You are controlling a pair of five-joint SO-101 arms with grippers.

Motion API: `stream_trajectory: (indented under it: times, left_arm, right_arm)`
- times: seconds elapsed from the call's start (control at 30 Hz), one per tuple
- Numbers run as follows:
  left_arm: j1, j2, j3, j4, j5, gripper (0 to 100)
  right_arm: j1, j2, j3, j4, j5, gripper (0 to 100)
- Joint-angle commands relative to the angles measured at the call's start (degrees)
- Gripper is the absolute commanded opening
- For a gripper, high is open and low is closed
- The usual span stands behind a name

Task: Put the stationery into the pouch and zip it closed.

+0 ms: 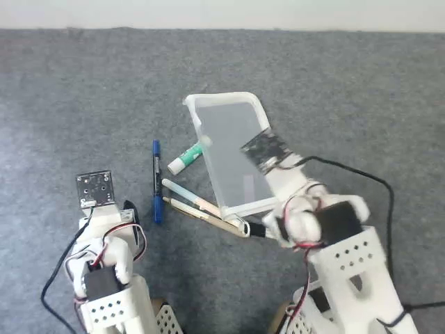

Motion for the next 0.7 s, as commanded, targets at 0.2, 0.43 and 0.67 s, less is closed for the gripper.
stream_trajectory:
  times: [0.2,0.43,0.67]
  left_arm:
    - [-0.2,-1.1,-1.2,-1.3,-0.4,14]
    - [-0.2,-1.1,-1.2,-1.3,-0.4,14]
    - [-0.2,-1.1,-1.2,-1.3,-0.4,13]
  right_arm:
    - [-7.1,2.2,-3.2,-3.0,-2.0,1.7]
    - [-7.3,15.3,-3.2,-10.5,-2.2,1.7]
    - [-7.3,23.7,-3.2,-15.4,-5.4,1.7]
